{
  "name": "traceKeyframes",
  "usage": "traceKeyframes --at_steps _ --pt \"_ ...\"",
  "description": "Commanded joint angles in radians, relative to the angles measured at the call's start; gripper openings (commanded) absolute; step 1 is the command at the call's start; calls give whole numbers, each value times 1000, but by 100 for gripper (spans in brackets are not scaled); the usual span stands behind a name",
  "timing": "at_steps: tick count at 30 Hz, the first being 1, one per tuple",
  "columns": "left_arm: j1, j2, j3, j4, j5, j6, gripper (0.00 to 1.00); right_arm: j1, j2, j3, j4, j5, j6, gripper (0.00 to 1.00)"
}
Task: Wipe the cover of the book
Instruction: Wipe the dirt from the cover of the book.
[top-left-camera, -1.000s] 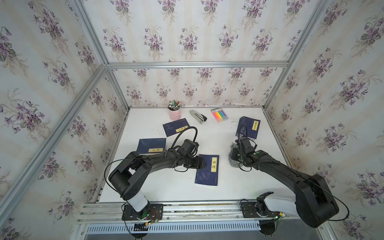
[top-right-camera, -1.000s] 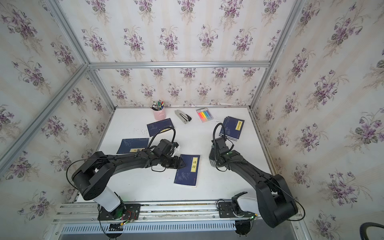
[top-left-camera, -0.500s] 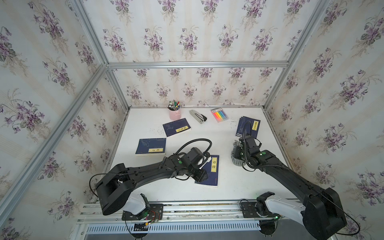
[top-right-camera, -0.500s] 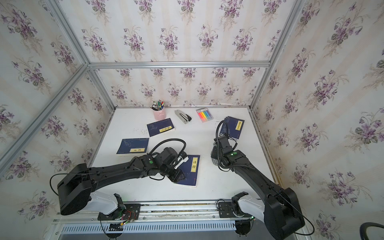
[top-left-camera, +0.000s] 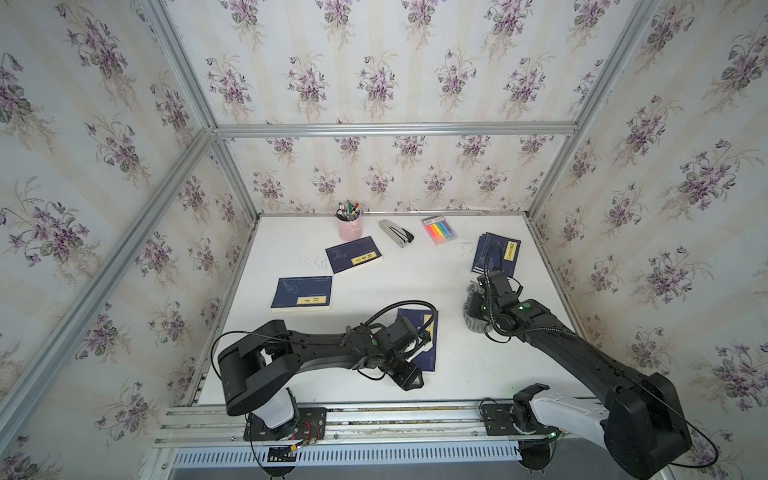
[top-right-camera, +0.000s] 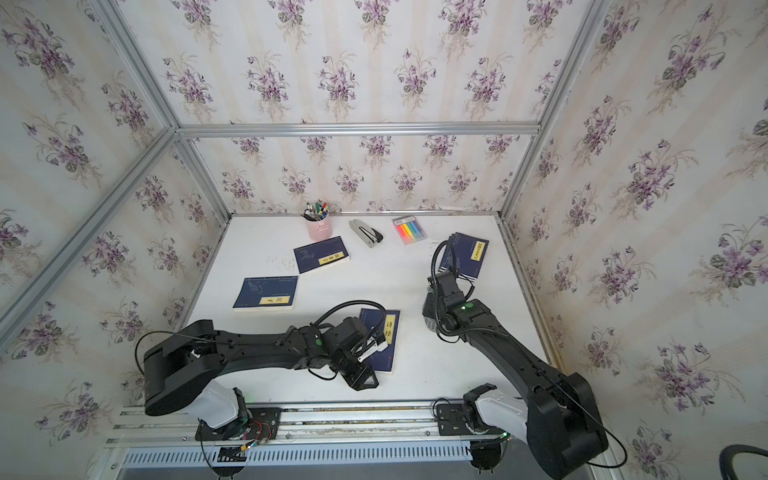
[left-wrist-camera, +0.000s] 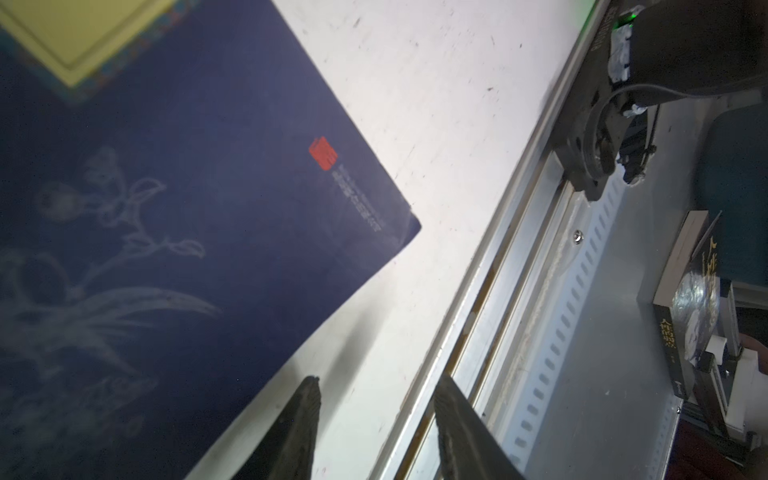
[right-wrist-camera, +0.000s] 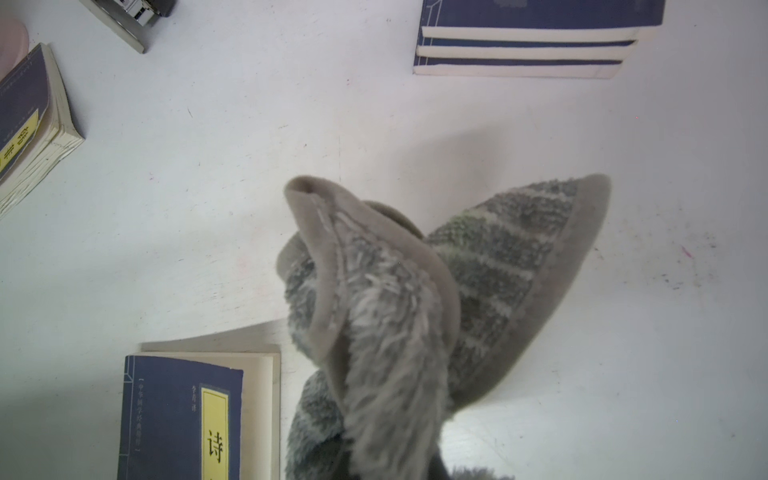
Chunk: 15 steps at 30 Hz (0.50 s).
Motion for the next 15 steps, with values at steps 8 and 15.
traceKeyframes --at_steps 8,15 --pt "17 160 131 69 -71 13 53 -23 -79 -25 -40 26 4 0" --pt "66 96 161 39 -29 15 54 -27 -106 -33 -42 5 -11 0"
